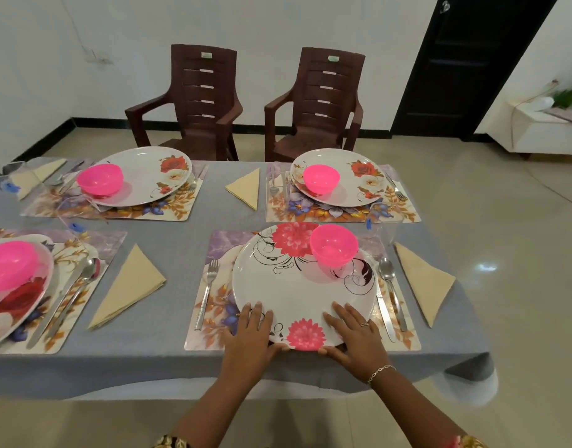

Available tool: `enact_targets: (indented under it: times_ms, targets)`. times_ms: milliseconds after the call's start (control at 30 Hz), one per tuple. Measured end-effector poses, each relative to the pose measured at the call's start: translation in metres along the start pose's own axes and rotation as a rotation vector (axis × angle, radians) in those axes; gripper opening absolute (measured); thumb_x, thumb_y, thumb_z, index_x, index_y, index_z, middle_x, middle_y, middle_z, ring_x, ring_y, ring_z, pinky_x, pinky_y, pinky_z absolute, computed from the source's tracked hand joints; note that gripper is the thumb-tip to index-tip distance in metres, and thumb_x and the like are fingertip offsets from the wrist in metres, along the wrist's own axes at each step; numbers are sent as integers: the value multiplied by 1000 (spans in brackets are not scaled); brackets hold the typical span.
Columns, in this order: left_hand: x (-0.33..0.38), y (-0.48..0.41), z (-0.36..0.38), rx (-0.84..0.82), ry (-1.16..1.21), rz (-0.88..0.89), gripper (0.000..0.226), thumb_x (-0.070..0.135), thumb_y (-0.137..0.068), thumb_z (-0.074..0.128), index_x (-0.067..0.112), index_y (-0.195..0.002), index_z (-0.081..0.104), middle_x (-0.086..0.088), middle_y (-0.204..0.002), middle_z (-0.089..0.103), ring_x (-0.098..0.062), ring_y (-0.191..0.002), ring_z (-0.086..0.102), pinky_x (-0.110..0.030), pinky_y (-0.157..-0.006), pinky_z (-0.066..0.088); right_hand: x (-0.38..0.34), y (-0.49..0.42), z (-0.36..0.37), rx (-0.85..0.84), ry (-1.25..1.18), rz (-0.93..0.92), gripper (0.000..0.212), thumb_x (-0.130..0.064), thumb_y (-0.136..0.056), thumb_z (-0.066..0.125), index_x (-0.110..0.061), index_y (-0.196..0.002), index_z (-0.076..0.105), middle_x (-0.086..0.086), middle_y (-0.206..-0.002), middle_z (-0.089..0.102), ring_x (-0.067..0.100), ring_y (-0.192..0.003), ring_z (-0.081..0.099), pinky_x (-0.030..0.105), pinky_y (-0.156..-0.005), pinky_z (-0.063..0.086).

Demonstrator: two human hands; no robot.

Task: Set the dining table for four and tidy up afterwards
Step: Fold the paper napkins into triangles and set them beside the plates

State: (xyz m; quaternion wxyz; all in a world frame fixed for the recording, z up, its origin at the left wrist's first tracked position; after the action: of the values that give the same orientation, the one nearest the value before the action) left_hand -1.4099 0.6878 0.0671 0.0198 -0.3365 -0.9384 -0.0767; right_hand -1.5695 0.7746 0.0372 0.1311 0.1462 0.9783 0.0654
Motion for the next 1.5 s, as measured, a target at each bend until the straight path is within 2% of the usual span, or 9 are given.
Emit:
enact_targets:
  times_ms: [100, 267, 333, 467, 667, 967, 1200, 1367, 1500]
  targets:
    - [-7, -5, 11, 16, -4, -30, 75, 64, -32, 83, 19, -92, 76, -7, -102, 73, -27, -91, 71, -41, -47, 54, 1, 1, -3, 36, -19, 15, 68, -74, -85, 12, -31, -119, 52, -1, -122, 63, 23, -107, 64, 43, -68, 55]
    - [-5, -5, 10, 5, -31, -11, 70, 71, -79, 33, 20, -105, 72, -7, -117, 67, -28, -105, 66, -45, -58, 56, 0, 7, -13, 61, -4, 16, 68, -75, -84, 10, -32, -122, 46, -3, -121, 64, 21, -106, 64, 42, -70, 55]
    - [-9, -5, 7, -18, 37, -65, 73, 69, -76, 48, 17, -127, 59, -9, -139, 50, -32, -128, 49, -53, -80, 52, 2, 11, -20, 112, -21, 27, 72, -76, -83, 14, -29, -126, 47, -4, -121, 63, 22, -112, 59, 47, -82, 50]
    - [-19, 7, 7, 3, 53, -118, 85, 64, -34, 84, 14, -101, 70, -11, -106, 71, -31, -98, 68, -46, -63, 56, 3, 11, -43, 258, -107, 5, 67, -72, -84, 21, -25, -124, 48, -1, -116, 63, 18, -118, 42, 45, -99, 26]
    - [-58, 51, -35, 272, 108, -166, 76, 47, -52, 86, 19, -112, 47, -5, -105, 69, -27, -99, 67, -39, -74, 56, -53, -20, -60, 314, -157, -239, 50, -61, -88, 30, -26, -120, 46, 6, -111, 63, 22, -106, 51, 41, -91, 37]
    - [-214, 132, -37, 282, 165, -501, 56, 62, -94, 12, 23, -113, 48, -2, -106, 67, -22, -99, 67, -40, -80, 55, -248, -54, -36, 268, -239, -609, 53, -50, -72, 49, -24, -117, 47, 4, -105, 64, 16, -98, 55, 38, -73, 52]
    - [-360, 180, -60, 353, 181, -598, 56, 60, -75, 40, 20, -114, 46, -3, -106, 69, -22, -98, 67, -36, -77, 56, -407, -84, 7, 287, -237, -786, 57, -64, -89, 25, -23, -119, 50, 3, -108, 63, 14, -99, 52, 35, -74, 50]
    - [-441, 194, -57, 286, 128, -596, 81, 59, -42, 84, 17, -108, 64, -6, -106, 69, -26, -97, 68, -38, -76, 56, -491, -105, 19, 251, -285, -820, 48, -50, -78, 47, -24, -118, 47, 5, -104, 64, 12, -100, 47, 32, -76, 48]
    - [-505, 196, -50, 238, 110, -556, 98, 68, -40, 80, 20, -119, 50, -6, -114, 66, -27, -103, 67, -40, -80, 55, -541, -130, 32, 224, -274, -845, 47, -48, -76, 48, -25, -117, 47, 5, -106, 62, 17, -97, 54, 34, -74, 50]
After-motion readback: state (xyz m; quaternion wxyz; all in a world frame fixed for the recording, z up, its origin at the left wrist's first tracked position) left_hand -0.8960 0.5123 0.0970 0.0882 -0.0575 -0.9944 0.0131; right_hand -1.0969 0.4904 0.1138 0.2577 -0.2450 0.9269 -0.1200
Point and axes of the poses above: each hand's wrist, its own y-axis away from the middle knuckle, its own z-axis out of the palm, x = y × z, the point moved 10 cm from there along -y, towards the middle knuckle
